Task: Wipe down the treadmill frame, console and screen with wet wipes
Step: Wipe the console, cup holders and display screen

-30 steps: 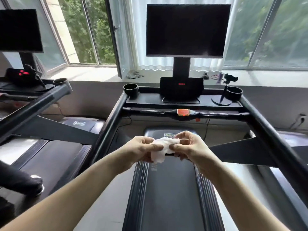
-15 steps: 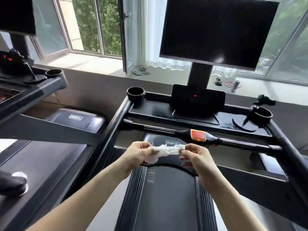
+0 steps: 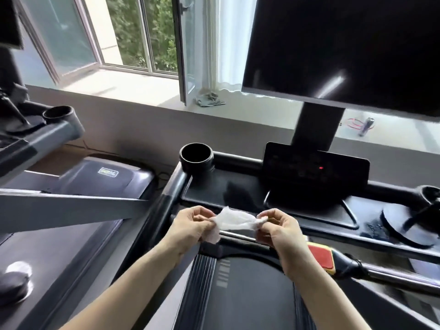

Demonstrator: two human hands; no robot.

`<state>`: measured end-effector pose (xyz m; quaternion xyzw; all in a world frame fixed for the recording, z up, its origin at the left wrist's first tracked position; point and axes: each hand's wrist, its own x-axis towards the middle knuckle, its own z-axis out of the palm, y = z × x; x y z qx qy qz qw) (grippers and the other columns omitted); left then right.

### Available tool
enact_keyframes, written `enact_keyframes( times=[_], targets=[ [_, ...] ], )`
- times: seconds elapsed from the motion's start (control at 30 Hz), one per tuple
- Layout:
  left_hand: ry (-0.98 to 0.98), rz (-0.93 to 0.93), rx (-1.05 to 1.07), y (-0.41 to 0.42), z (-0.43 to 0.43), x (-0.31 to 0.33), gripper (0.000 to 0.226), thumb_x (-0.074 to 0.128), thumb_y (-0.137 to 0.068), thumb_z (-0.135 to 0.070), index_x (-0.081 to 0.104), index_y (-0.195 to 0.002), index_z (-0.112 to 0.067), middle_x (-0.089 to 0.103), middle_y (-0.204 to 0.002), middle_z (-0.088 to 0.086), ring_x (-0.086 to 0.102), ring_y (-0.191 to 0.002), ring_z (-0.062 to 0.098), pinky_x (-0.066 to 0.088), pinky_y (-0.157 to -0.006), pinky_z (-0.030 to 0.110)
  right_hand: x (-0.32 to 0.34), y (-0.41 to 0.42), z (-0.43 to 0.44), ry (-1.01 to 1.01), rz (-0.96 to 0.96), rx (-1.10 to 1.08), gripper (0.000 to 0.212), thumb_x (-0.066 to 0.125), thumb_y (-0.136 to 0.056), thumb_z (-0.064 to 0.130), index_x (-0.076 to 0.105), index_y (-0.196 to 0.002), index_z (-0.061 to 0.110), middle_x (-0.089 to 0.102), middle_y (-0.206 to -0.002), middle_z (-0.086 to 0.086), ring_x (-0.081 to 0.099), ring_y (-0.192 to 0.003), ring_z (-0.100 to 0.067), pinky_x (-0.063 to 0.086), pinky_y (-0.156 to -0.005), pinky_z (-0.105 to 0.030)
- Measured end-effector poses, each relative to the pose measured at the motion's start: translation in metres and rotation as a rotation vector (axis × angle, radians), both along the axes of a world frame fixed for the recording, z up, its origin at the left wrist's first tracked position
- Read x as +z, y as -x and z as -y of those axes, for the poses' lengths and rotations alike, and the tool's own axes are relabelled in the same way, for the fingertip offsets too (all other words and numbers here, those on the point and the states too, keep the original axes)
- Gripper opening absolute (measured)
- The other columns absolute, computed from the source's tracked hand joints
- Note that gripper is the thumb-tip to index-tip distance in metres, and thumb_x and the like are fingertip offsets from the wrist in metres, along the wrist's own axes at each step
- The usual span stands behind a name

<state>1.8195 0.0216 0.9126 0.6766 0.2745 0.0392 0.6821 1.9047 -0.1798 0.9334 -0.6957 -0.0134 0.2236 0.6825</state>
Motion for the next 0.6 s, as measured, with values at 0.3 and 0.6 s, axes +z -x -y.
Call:
enact_keyframes(
  times=[0.3,0.6],
  targets=[
    [-0.618,-0.208,0.203,-0.068,-0.022,-0.004,0.019,0.078,-0.087,-0.032,0.072,-0.072,-0.022,0.065,-0.066,-0.010,0.057,-0.060,0.001,0.047,-0.066,0.024,-0.026,-0.098,-0.047,0.167,0.406,0.197,0.034,0.052,-0.086,-0.012,0.072,-0.075,0.012,0.065,-0.060,0.005,0.049,-0.050,-0.006,0.039,-0.051,-0.022],
    [-0.832,-0.418,0.142,-0.110,-0.028,-0.011,0.011,0.063,-0.082,-0.022,0.069,-0.084,-0.030,0.071,-0.078,-0.014,0.066,-0.083,0.010,0.053,-0.079,0.031,-0.075,-0.119,-0.094,0.551,1.228,0.786,0.049,0.054,-0.077,0.012,0.059,-0.125,0.018,0.062,-0.116,0.003,0.061,-0.107,-0.020,0.052,-0.093,-0.033]
  ],
)
